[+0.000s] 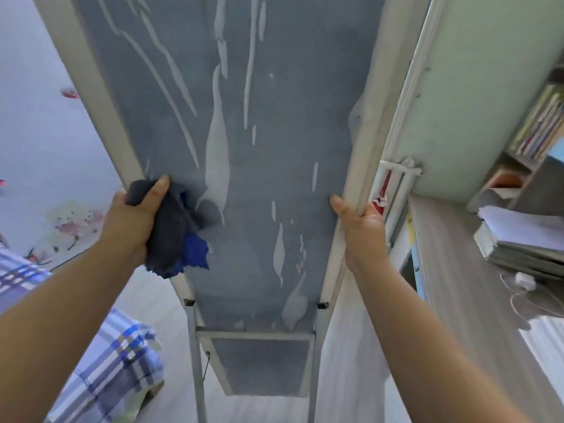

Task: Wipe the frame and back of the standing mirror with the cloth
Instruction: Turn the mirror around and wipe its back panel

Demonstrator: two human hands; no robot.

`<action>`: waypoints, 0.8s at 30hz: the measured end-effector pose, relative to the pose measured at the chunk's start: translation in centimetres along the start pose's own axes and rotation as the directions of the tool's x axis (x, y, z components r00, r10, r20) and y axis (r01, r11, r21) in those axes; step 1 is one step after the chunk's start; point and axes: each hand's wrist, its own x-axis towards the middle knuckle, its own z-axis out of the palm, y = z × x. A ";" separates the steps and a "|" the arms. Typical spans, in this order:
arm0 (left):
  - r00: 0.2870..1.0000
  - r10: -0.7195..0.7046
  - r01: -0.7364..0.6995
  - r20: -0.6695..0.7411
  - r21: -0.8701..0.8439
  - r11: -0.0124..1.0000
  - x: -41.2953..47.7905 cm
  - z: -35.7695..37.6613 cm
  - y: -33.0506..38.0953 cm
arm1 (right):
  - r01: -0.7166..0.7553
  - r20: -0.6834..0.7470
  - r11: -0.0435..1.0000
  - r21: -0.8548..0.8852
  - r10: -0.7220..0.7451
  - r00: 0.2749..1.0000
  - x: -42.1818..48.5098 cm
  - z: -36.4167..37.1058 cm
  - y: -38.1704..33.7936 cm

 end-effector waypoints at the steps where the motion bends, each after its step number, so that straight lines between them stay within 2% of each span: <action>1: 1.000 -0.001 0.001 -0.006 0.004 1.000 1.1 1.5 -0.2 | -0.002 -0.008 1.000 -0.004 0.002 1.000 1.5 -0.1 0.4; 5: 0.999 -0.040 0.040 -0.003 -0.031 0.999 6.0 7.4 -0.7 | -0.001 -0.015 1.000 -0.012 0.000 1.000 8.2 -0.2 1.3; 11: 0.994 -0.057 0.060 0.089 -0.033 0.998 13.8 15.5 -1.1 | 0.018 -0.044 0.999 -0.043 -0.020 0.999 18.1 0.7 3.1; 16: 0.984 -0.058 0.072 0.171 -0.073 0.995 22.3 22.5 -3.0 | 0.040 -0.142 0.997 -0.070 -0.049 0.989 26.0 2.0 5.7; 20: 0.942 -0.063 0.113 0.329 -0.135 0.984 30.7 29.5 -4.2 | 0.078 -0.256 0.995 -0.065 -0.092 0.962 32.8 4.0 7.6; 24: 0.894 -0.001 0.100 0.447 -0.198 0.975 37.6 36.3 -4.2 | 0.095 -0.382 0.993 -0.069 -0.115 0.917 38.7 5.7 8.8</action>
